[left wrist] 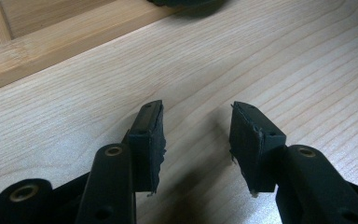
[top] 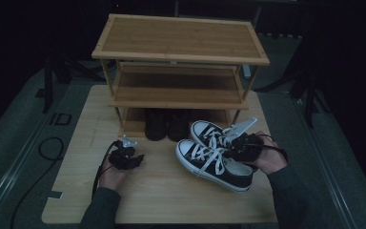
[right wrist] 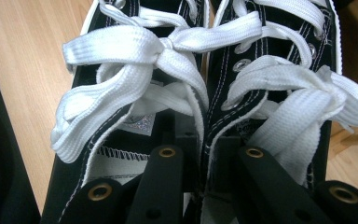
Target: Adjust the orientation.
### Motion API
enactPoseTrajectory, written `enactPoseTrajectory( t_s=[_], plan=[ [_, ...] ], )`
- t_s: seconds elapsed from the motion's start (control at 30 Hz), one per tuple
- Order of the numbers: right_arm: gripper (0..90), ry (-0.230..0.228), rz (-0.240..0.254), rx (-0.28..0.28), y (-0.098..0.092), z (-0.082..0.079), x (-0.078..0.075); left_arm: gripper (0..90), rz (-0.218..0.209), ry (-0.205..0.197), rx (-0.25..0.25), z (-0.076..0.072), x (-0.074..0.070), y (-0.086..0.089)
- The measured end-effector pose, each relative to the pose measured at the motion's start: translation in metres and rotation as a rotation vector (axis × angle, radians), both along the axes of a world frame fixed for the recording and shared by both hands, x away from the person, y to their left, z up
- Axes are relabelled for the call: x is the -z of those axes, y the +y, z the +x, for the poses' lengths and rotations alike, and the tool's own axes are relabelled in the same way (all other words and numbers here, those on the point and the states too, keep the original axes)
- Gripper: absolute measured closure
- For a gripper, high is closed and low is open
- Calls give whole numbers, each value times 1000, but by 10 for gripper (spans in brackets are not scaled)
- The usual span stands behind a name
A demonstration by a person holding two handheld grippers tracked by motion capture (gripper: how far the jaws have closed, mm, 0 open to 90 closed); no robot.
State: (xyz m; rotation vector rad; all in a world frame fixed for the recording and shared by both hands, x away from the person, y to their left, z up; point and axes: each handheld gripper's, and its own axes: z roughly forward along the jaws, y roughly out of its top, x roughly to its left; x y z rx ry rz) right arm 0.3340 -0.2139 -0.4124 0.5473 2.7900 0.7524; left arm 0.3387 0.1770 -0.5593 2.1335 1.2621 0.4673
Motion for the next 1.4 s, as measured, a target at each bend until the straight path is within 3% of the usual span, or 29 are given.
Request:
enactPoseTrajectory(
  t_s=[0.43,0.63,0.93,1.4],
  plan=[
    [849,-29,-46,-70,9,5,-23,548,3,-1,0,0,0,0],
    [849,-38,-42,-92,13,7,-32,547,0,0,-1,0,0,0],
    [849,-42,-16,-119,15,6,-43,547,-4,-4,-4,0,0,-1],
    [849,-65,31,-152,23,3,-76,546,-2,-3,-1,0,0,0]
  ],
)
